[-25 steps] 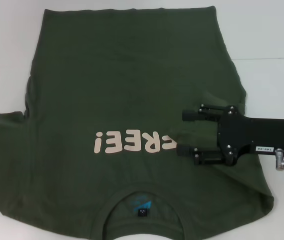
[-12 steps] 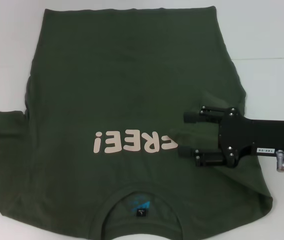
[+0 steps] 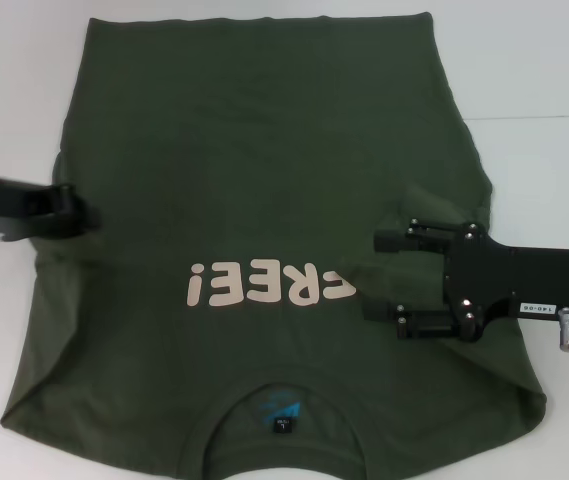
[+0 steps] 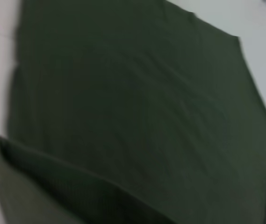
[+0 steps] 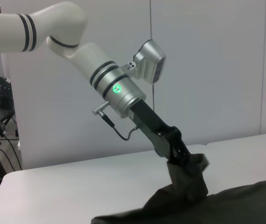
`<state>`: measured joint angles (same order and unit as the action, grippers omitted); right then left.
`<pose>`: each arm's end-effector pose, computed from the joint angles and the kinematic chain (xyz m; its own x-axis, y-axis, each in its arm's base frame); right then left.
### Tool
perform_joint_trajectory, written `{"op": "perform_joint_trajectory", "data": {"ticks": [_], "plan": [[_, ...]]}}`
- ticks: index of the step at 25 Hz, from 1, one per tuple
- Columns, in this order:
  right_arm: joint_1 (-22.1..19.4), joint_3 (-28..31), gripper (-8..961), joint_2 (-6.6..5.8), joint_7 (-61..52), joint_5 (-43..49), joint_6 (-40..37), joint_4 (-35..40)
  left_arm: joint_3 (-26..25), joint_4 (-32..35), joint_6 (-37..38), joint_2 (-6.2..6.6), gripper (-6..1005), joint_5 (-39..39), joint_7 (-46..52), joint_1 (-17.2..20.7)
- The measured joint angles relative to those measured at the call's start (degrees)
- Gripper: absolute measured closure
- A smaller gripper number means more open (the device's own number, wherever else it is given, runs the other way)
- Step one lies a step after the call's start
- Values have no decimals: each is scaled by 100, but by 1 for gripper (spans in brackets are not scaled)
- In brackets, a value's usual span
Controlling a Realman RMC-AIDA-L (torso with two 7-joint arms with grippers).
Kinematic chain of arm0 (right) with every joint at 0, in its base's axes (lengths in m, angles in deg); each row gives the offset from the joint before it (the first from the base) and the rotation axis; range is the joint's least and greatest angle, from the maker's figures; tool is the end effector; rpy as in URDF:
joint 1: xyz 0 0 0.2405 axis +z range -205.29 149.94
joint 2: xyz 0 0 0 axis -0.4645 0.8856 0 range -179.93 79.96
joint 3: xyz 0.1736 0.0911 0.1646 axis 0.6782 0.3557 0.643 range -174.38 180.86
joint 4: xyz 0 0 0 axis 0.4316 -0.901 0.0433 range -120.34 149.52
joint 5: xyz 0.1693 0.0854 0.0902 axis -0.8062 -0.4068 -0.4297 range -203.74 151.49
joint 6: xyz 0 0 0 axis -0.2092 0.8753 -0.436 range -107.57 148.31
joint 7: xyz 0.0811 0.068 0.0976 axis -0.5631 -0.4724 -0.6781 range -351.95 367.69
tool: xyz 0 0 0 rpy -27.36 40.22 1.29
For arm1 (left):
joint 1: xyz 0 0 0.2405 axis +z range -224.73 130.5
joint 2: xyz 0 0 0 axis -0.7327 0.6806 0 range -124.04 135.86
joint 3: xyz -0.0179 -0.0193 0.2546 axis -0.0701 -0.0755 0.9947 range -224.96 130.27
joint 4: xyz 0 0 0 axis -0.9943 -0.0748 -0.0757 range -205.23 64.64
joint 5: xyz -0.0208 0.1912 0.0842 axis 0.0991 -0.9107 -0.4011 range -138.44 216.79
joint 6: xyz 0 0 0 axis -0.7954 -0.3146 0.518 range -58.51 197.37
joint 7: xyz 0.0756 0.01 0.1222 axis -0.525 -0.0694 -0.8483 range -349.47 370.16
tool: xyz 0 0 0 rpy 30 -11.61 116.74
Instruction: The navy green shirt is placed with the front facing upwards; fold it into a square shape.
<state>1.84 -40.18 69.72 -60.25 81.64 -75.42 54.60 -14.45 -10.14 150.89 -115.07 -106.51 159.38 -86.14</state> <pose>0.2363 0.3205 0.0023 0.8228 -0.0937 -0.5605 -0.2216 -0.9611 -0.1647 -0.2544 0.3923 0.0619 0.2166 0.8580 0.4657 0.9704 -0.1370 -0.1989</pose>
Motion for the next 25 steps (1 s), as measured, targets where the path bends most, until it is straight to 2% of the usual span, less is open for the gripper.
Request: {"op": "perform_joint_trajectory", "data": {"ticks": [6,13,22,25], "plan": [[-55,12,120,8,0,-2,-20,-2,203,-447,-511,-66,998,346,-52,-101],[-88,28,120,9,0,-22,-58,-2,239,-991,-1083,-73,998,454,-141,-111],[-115,35,121,0,-32,-28,-62,7,178,-1128,-1088,-57,955,816,-305,28],[-102,4,121,-16,-262,23,-35,114,54,-1115,-895,-32,851,1181,-598,117]]}}
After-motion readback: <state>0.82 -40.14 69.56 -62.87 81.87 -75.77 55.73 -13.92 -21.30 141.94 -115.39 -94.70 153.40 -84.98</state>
